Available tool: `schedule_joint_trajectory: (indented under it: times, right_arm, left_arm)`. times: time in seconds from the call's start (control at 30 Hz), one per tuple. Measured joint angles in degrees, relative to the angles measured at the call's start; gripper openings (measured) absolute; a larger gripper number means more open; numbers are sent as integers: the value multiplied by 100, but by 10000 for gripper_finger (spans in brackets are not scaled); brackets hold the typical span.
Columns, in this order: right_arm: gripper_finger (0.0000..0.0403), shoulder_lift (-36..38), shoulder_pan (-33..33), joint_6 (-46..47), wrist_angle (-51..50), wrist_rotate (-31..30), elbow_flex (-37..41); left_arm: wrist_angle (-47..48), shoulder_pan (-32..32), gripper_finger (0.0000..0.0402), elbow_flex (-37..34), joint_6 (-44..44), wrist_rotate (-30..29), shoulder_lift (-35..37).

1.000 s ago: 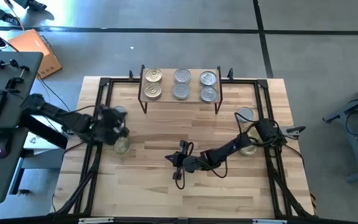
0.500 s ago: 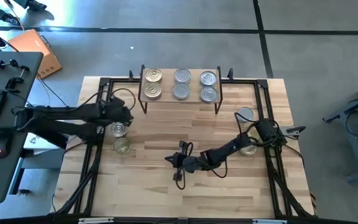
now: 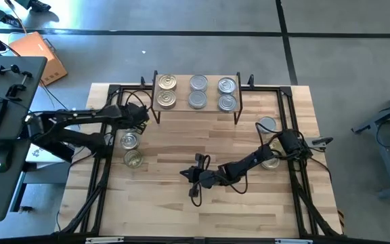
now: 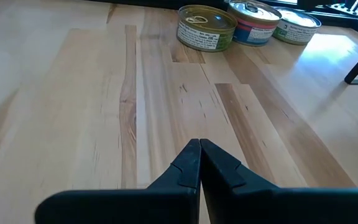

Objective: Stack canned seafood by type on shelf
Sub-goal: Stack the left green and white tuna can on top of the green and white tuna can on the shelf

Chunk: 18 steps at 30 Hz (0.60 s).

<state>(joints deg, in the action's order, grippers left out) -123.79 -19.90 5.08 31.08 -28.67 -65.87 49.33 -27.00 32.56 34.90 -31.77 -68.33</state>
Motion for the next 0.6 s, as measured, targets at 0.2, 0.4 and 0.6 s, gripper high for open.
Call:
schedule_joint_trajectory:
  times: [0.2, 0.4, 0.6]
  right_arm:
    - [0, 0, 0, 0, -1, 0, 0]
    - [0, 0, 0, 19, -9, 26, 0]
    - [0, 0, 0, 40, -38, 28, 2]
  left_arm:
    - [-287, -42, 0, 6, -260, 300, -466]
    - [-562, -26, 0, 33, -411, 423, -781]
    - [-570, 267, 0, 37, -384, 669, -775]
